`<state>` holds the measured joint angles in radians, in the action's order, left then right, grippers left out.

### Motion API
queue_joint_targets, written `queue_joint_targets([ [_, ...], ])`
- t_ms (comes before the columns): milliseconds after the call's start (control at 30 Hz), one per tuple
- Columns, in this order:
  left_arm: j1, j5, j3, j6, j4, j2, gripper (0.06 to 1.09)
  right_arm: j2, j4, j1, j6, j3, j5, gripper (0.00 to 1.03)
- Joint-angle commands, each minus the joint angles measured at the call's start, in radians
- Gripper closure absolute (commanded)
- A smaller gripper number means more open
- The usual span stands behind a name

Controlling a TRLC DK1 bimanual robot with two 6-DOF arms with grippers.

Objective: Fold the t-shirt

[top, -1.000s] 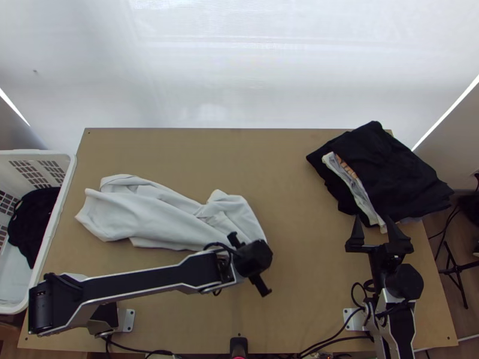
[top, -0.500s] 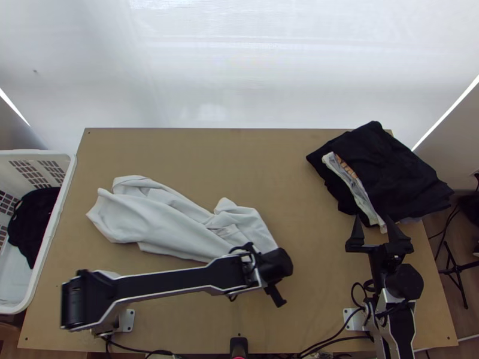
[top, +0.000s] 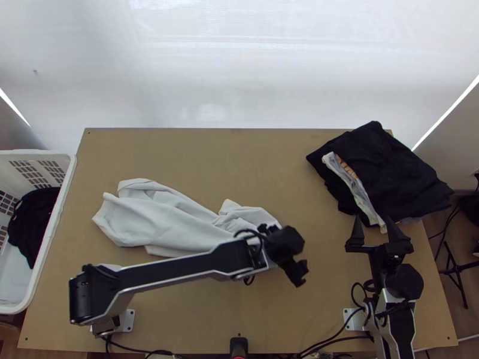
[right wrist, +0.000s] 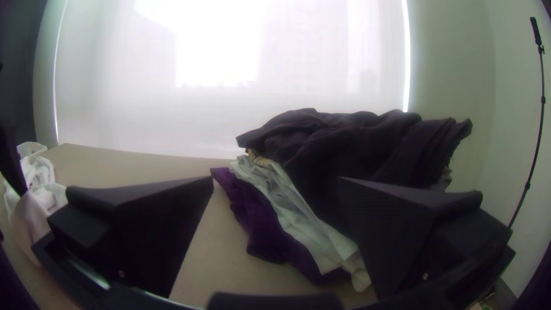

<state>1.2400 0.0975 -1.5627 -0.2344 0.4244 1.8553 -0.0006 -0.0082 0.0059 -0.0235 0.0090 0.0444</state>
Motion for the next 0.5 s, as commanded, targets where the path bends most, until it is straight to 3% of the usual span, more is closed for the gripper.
queue_joint_targets([
  [0,-0.126,0.002,-0.016,0.006,-0.015,-0.094,0.1,0.001,0.001,0.0,-0.001,0.0,0.0,0.04],
  [467,-0.611,-0.005,-0.053,-0.037,0.152,-0.41,0.1,-0.001,0.001,0.0,-0.001,0.0,0.0,0.04],
])
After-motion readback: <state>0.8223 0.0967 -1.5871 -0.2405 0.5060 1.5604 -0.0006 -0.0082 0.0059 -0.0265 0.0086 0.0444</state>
